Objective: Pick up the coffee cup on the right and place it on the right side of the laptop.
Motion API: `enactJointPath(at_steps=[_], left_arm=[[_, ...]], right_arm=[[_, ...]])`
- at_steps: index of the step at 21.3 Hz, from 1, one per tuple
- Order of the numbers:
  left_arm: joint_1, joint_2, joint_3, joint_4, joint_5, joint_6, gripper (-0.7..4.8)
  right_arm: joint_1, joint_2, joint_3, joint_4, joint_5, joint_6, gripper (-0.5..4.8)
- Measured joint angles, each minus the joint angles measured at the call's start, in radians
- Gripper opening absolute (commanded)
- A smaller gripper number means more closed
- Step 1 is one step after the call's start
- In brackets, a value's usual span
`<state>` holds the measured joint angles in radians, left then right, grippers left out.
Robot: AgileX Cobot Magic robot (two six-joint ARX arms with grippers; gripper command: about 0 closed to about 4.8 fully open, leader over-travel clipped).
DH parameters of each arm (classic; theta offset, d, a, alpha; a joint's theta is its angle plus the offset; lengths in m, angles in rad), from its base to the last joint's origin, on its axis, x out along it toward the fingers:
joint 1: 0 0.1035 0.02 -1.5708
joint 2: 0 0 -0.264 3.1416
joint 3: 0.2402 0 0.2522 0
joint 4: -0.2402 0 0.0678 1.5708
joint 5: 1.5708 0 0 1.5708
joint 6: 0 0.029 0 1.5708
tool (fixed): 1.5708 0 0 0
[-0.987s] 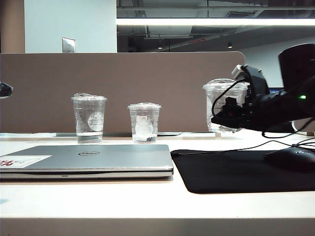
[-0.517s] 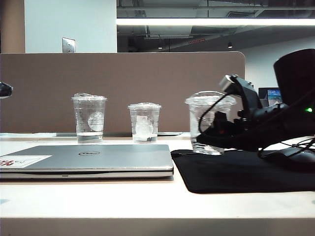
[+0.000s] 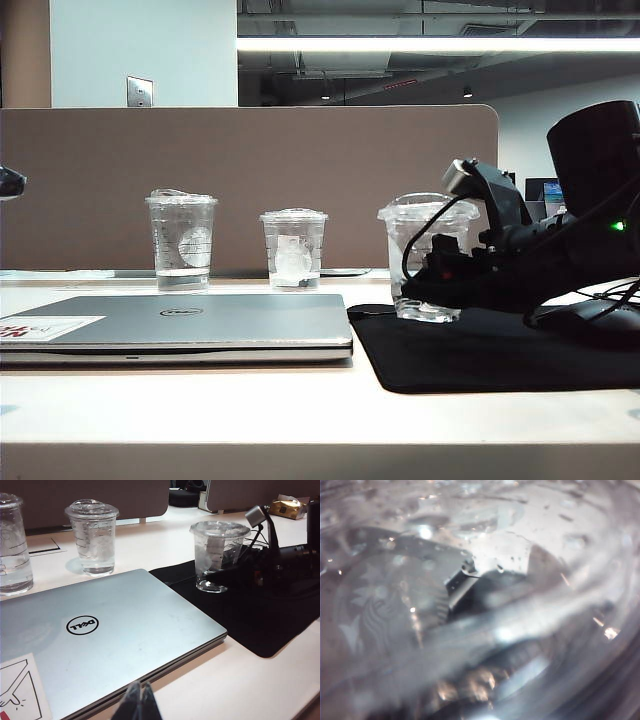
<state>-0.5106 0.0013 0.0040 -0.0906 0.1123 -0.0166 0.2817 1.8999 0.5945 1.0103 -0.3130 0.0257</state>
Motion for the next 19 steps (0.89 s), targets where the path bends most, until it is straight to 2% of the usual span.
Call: enactJointPath(at_steps=[7,10,13,19], left_arm=[[0.0,0.0,0.0,0.0,0.0,0.0,-0.05],[0.0,0.0,0.0,0.0,0.0,0.0,-0.05],[0.0,0.0,0.0,0.0,0.0,0.0,-0.05],[0.0,0.0,0.0,0.0,0.0,0.0,-0.05]], right_arm=[[0.0,0.0,0.0,-0.029,0.0,0.0,2.88],[0.0,0.0,0.0,-0.035,0.0,0.0,3.4],[0.0,-0.001,0.002,-0.048,-0.001,-0.003,3.44],[0.0,-0.002,0.005,-0.075,-0.002,-0.005,4.56]])
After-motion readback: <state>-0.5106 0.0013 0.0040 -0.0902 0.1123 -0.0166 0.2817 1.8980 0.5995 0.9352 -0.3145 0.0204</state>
